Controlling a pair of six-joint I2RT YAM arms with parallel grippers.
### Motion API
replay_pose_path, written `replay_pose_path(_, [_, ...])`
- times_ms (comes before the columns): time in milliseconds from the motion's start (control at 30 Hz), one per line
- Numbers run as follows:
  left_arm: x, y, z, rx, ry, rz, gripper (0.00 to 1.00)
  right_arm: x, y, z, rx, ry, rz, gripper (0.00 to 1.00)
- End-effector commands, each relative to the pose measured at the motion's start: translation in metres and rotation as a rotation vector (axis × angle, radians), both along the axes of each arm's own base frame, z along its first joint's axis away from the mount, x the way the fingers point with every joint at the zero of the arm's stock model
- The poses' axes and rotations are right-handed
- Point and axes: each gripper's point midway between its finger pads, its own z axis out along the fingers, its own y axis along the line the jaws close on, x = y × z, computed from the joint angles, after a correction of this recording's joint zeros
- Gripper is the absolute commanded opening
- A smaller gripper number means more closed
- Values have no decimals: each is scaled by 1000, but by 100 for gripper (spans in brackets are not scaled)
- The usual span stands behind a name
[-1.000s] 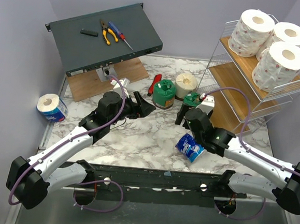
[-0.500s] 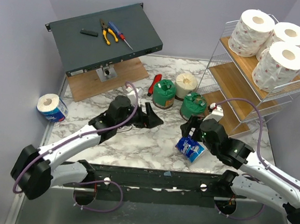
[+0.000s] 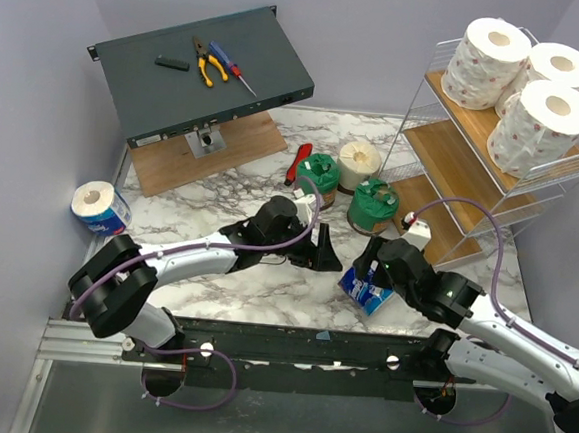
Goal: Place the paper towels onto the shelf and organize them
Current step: Adjust the paper towel at the center of the board.
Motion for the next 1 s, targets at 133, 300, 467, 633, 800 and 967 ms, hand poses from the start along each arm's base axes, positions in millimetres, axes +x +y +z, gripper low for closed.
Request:
replay_pose_path(133, [-1, -34, 19, -200, -105, -151, 77, -10, -19, -11, 57, 40, -137, 81])
replay_pose_path(300, [-4, -40, 16, -285, -131, -174, 78, -11, -25, -11, 109, 13, -176, 81])
replay_pose_path(467, [2, -44, 10, -289, -170, -172, 79, -11, -25, -7, 122, -6, -166, 81])
replay_pose_path(633, [6, -53, 2, -268, -173, -192, 80, -10, -20, -9, 101, 11, -141, 81])
replay_pose_path(800, [-4, -60, -11, -240, -165, -240, 80, -3, -23, -8, 67, -21, -156, 81])
replay_pose_path(967, [-16, -58, -19, -215, -176, -281, 79, 0, -14, -14, 92, -27, -139, 81])
